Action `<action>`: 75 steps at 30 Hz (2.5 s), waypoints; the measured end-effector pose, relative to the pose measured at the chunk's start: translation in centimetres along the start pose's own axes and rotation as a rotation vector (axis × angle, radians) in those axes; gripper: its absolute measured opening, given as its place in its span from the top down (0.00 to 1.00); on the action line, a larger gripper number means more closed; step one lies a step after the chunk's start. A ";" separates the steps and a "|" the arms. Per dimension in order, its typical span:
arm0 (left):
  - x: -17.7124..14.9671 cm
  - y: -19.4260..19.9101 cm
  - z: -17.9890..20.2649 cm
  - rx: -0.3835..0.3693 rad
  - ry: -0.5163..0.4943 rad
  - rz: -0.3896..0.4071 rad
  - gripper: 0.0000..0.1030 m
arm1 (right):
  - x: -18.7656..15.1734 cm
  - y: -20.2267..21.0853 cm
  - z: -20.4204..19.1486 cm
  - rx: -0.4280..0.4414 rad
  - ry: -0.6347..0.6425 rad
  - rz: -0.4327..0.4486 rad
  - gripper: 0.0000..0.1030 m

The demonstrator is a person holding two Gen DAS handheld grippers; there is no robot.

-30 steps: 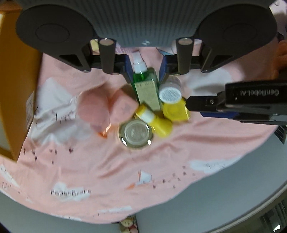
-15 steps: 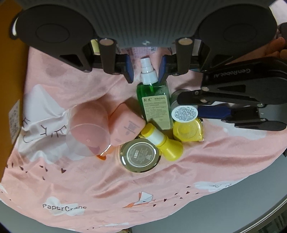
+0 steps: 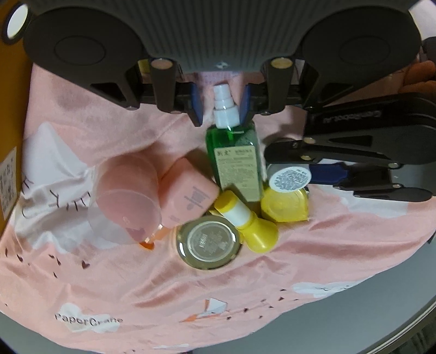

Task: Organize rigid objects
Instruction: 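Grasp the white round jar with the left tool while the right tool grasps the green bottle, then release the jar with the left tool while the right tool releases the green bottle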

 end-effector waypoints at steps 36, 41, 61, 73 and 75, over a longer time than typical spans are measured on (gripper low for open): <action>0.0 3.3 -1.6 -0.033 0.121 0.062 0.55 | 2.7 -0.5 -1.3 0.088 -0.050 -0.005 0.56; 0.8 5.4 -0.7 -0.053 0.111 0.105 0.55 | 2.8 3.5 -1.5 0.068 -0.061 0.057 0.56; 12.3 8.2 19.5 -0.461 -0.250 0.212 0.55 | 2.4 22.6 12.7 -0.284 -0.207 0.196 0.56; 11.7 -1.5 27.9 -0.452 -0.616 -0.064 0.55 | -0.6 19.7 25.6 -0.335 -0.434 -0.017 0.56; 11.6 -2.4 28.1 -0.430 -0.658 -0.102 0.55 | -0.5 18.4 26.8 -0.326 -0.452 -0.050 0.56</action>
Point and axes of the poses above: each gripper's, at about its wrist camera, not at the fingertips, and y roughly against the way its jaws point, z to its right, x to its top, the point moved 6 cm from there along -y, roughly the way its jaws point, and after that the axes turned 3 degrees about -y, right-handed, at the moved point
